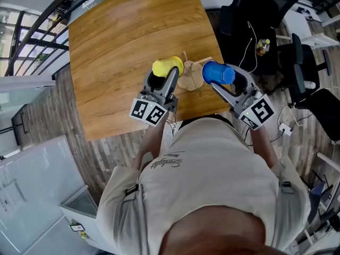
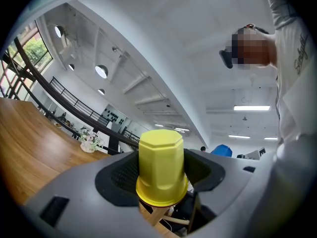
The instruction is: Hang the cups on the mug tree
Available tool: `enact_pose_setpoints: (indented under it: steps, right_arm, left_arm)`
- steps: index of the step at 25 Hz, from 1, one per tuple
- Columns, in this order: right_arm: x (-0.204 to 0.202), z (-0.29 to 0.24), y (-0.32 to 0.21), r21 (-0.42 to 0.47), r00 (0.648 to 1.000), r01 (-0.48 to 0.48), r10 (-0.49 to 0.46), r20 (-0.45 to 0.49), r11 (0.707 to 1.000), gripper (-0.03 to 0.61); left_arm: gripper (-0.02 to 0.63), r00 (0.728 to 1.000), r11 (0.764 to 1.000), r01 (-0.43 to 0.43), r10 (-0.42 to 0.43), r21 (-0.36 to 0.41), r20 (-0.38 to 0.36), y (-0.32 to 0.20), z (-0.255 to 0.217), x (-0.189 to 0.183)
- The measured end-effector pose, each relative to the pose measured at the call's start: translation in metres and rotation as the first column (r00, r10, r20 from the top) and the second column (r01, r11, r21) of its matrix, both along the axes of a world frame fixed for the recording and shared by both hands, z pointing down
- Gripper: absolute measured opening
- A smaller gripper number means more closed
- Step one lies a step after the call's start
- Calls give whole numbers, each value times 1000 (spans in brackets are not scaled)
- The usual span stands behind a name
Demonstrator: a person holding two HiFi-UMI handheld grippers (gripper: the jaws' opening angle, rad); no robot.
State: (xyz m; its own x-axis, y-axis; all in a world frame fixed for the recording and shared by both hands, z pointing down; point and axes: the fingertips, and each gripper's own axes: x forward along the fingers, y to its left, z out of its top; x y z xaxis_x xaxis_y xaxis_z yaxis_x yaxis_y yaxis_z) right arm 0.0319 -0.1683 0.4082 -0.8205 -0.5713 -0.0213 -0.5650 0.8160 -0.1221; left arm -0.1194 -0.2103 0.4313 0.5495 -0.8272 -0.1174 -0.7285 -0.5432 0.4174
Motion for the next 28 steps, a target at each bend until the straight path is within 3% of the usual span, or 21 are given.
enact_pose_setpoints:
  steps: [7, 18, 28]
  right_arm:
    - [2, -4, 3, 9, 1000, 6, -6, 1, 1000, 247]
    - [2, -4, 4, 12, 1000, 27, -27, 4, 1000, 247]
    - [3, -7, 6, 20, 999, 32, -32, 6, 999, 247]
  left_arm:
    - [278, 1000, 1000, -5, 5, 14, -21, 4, -1, 1]
    - [281, 998, 998, 46, -48, 48, 35, 6, -1, -15]
    - [304, 999, 1000, 11, -11, 12, 35, -1, 5, -10]
